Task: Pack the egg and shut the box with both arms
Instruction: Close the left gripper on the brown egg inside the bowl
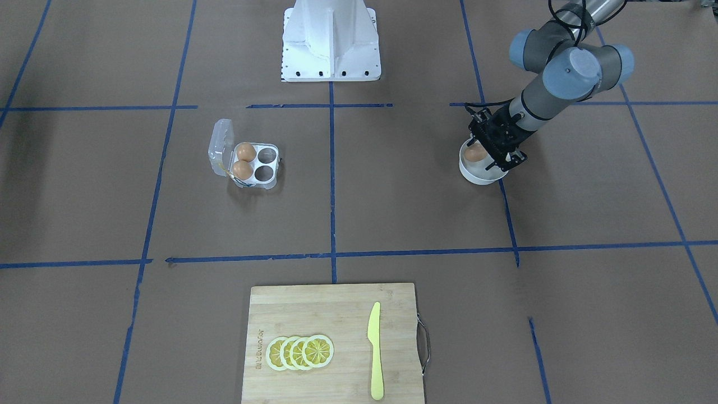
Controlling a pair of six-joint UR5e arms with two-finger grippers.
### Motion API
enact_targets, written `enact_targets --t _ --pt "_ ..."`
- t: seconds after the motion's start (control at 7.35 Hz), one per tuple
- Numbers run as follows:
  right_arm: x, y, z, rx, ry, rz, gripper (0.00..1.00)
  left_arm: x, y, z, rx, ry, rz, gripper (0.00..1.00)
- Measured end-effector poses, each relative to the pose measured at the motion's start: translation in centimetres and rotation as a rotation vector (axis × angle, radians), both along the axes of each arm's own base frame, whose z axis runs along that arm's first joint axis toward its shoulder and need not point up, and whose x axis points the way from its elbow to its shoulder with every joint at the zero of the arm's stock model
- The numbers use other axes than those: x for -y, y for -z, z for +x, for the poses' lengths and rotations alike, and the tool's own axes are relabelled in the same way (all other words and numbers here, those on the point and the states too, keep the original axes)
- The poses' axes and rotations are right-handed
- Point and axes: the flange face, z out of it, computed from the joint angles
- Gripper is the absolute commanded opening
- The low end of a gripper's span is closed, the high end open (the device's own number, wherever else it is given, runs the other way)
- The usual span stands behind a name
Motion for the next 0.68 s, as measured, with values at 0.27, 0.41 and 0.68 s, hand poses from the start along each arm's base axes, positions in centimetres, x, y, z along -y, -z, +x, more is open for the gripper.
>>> enact_targets --t 0.27,0.41,0.68 --pt "-0.02 -0.14 0.03 0.000 -0.001 -0.003 1.00 -0.24 -0.13 0.23 0.003 -0.005 -0.001 0.73" --pt "-0.02 -0.24 0.03 -0.001 -0.001 -0.005 1.00 -0.31 -0.26 0.37 0.005 -0.008 -0.003 0.71" --pt "-0.01 -0.35 0.02 0.000 0.000 -0.007 1.00 -0.63 -0.65 0.83 0.011 -0.017 -0.008 0.70"
